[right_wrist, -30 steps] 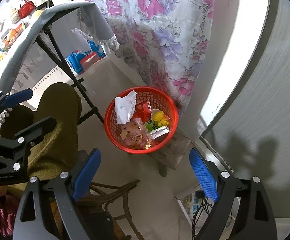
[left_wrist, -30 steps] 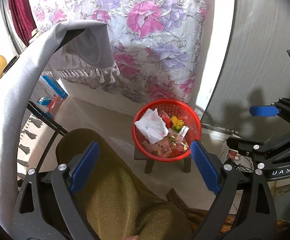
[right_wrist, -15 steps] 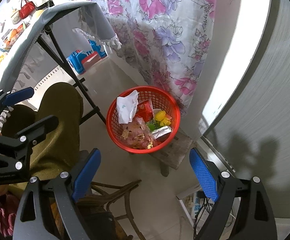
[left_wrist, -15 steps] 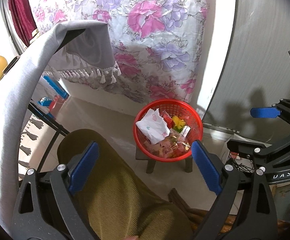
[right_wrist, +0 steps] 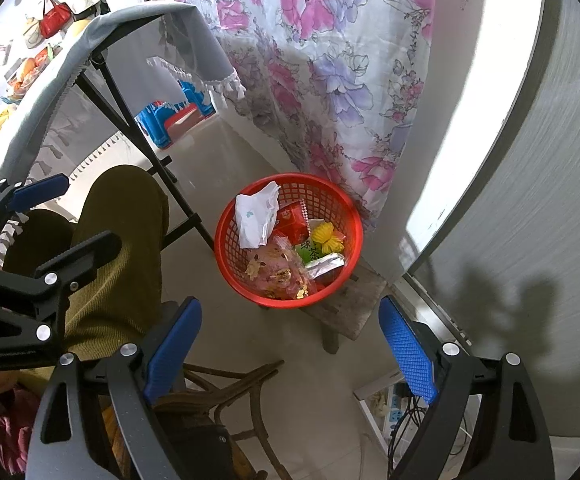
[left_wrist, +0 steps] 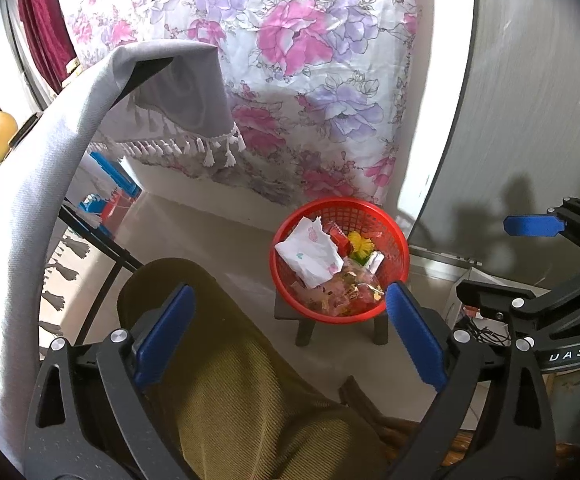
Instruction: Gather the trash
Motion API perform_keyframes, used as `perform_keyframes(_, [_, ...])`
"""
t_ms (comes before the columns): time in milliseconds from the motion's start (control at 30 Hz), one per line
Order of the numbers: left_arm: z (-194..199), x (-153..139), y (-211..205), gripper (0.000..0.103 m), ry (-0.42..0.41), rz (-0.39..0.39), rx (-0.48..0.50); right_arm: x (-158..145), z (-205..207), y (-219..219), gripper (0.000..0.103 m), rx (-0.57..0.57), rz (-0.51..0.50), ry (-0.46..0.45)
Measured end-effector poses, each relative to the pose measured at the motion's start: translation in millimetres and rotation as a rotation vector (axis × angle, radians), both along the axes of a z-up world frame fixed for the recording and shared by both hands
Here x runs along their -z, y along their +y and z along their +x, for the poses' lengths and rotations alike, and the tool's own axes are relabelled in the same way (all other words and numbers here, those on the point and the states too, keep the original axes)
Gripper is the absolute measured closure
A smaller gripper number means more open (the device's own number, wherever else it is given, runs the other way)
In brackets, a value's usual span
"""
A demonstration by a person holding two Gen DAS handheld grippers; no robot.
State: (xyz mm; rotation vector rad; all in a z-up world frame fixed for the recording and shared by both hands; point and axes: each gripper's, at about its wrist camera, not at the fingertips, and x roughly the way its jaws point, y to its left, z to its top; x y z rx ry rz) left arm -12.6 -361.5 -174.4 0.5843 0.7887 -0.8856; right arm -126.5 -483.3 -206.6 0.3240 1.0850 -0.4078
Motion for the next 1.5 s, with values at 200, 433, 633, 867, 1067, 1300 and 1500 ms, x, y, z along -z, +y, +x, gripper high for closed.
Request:
perform_keyframes(200, [-1.8, 0.0, -1.3, 0.010, -0.006, 0.002, 0.009, -0.1, 0.0, 0.5, 0.015, 0.001, 0.002, -0.001])
perform_keyframes(433, [-2.9, -0.4, -1.4, 0.010, -0.005, 0.000, 0.009, 0.1, -0.3, -1.0, 0.015, 0.001, 0.000, -0.001])
perform_keyframes(633, [-3.8, -1.3, 0.1, 0.010, -0.010, -0.004, 0.003, -0.6, 0.7, 1.6, 0.015, 0.001, 0.001, -0.004])
perform_keyframes(867, [-1.7, -1.2, -0.1, 0.010, -0.009, -0.002, -0.005, -0.9, 0.3, 1.2, 0.015, 0.002, 0.003, -0.005])
perform_keyframes(1067, [-1.5, -1.1, 0.2, 0.010, -0.011, -0.002, -0.002, -1.2, 0.5, 0.9, 0.015, 0.001, 0.003, -0.005])
perform_keyframes(1300, [-2.0, -1.0, 0.2, 0.010, -0.011, -0.002, -0.003, -1.2, 0.6, 1.1, 0.015, 0.002, 0.005, -0.006])
perform_keyframes(1500, [-1.4, -1.4, 0.4, 0.010, -0.011, -0.002, -0.003, -1.1, 2.3, 1.9, 0.015, 0.001, 0.009, -0.005])
